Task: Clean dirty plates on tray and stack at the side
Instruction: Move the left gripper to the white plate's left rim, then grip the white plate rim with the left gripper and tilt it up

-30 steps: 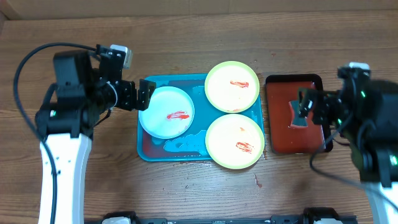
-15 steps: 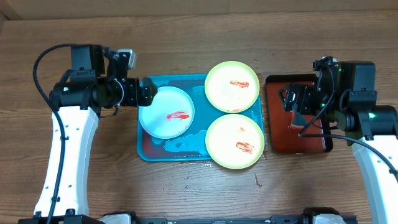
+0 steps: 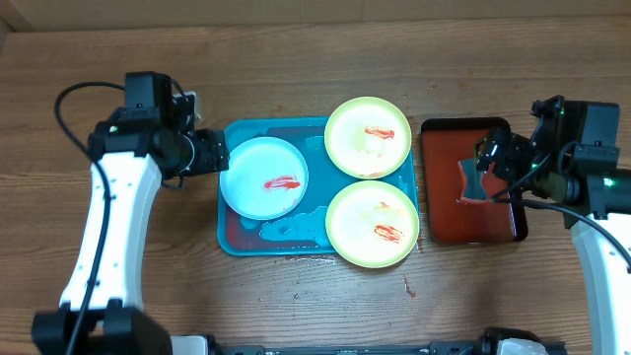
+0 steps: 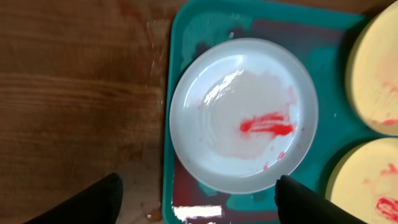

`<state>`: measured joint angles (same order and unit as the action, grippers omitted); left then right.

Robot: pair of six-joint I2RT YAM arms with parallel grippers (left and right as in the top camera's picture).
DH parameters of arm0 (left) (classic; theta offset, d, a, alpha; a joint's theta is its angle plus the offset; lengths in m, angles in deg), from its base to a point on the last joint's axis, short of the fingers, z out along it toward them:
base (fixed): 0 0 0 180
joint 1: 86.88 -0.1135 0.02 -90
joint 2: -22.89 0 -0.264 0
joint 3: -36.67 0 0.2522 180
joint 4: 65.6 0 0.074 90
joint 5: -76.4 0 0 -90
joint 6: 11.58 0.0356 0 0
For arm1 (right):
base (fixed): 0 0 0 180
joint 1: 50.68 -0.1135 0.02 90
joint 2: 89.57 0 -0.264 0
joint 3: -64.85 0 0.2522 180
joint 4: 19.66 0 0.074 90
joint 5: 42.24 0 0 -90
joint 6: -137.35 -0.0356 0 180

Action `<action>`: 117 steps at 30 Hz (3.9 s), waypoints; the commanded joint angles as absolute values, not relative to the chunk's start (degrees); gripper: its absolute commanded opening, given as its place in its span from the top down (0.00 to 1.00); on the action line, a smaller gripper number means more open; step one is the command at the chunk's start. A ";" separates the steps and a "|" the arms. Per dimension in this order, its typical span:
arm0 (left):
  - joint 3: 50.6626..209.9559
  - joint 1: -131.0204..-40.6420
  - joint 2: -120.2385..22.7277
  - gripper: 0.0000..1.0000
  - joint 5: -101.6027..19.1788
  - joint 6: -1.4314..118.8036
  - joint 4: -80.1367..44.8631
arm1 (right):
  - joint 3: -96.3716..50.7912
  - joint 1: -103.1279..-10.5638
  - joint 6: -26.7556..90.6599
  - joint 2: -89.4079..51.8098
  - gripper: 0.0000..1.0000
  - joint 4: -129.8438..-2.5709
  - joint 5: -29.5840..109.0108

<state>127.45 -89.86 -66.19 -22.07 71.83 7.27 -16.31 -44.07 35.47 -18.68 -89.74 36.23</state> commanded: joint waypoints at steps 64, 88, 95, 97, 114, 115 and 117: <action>145.37 -83.46 -101.51 0.48 -19.77 80.29 18.57 | -17.34 -43.85 35.36 -12.91 0.08 -88.62 38.76; 136.98 -83.46 -101.51 0.79 -19.64 66.57 13.96 | -17.18 -43.85 35.36 -12.91 0.08 -87.94 38.74; 136.93 -83.48 -101.49 0.96 -20.14 66.67 9.85 | -17.16 -43.85 35.34 -12.91 0.10 -88.42 38.72; 137.76 -83.48 -101.44 0.96 -20.84 67.29 9.80 | -17.14 -43.85 35.32 -12.91 0.10 -88.62 38.72; 148.14 -83.20 -101.05 0.96 -20.67 73.65 16.54 | -17.12 -43.85 35.34 -5.91 0.16 -89.87 38.74; 148.17 -83.20 -101.05 0.96 -20.67 73.87 16.51 | -17.14 -43.85 35.34 -5.21 0.17 -89.67 38.74; 148.21 -83.20 -101.05 0.96 -20.69 74.22 16.51 | -17.12 -43.85 35.36 -3.60 0.20 -88.95 38.74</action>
